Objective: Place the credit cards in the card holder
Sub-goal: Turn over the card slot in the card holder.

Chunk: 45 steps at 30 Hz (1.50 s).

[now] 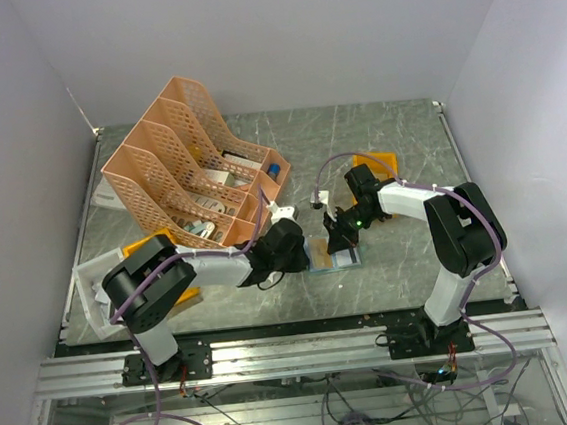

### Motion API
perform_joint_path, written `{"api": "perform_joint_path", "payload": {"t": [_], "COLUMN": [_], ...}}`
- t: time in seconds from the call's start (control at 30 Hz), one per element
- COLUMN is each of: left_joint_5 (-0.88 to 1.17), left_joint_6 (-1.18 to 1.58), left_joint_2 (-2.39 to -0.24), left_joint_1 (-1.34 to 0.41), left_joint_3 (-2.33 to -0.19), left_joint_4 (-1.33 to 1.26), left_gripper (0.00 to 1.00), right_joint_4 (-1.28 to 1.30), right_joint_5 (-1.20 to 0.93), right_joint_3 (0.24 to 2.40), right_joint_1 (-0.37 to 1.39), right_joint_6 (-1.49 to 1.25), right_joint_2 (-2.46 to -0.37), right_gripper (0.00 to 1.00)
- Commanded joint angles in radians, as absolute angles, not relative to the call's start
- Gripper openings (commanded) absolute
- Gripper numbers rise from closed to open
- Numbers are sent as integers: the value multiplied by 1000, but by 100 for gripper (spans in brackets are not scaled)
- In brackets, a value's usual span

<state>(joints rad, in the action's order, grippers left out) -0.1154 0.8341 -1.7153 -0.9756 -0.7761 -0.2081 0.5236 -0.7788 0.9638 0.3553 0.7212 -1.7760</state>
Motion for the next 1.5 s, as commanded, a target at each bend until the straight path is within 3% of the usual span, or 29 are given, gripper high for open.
{"api": "perform_joint_path", "payload": {"t": [0.0,0.63,0.87,1.0,1.47], "left_joint_5": [-81,-169,-122,-116,-111], "left_joint_6": [805,810,832,840,859], "left_joint_2": [-1722,-1588,-1621,-1646,-1698], "left_joint_1": [-969,-970,-970,-970,-969], "left_joint_3": [-832,-804,-806,-809,-820], "left_joint_4": [-202,-59,-117,-132,-133], "left_gripper": [14,15,13,7,7], "right_joint_4": [525,531,530,531,534], "right_joint_5": [-756,-759,-757,-756,-760], "right_joint_3": [969,973,975,974,976], "right_joint_1": [362,365,367,368,368], "right_joint_6": [730,729,727,727,729], "right_joint_2": [-1796,-1810,-1813,-1813,-1810], "right_gripper": [0,0,0,0,0]}}
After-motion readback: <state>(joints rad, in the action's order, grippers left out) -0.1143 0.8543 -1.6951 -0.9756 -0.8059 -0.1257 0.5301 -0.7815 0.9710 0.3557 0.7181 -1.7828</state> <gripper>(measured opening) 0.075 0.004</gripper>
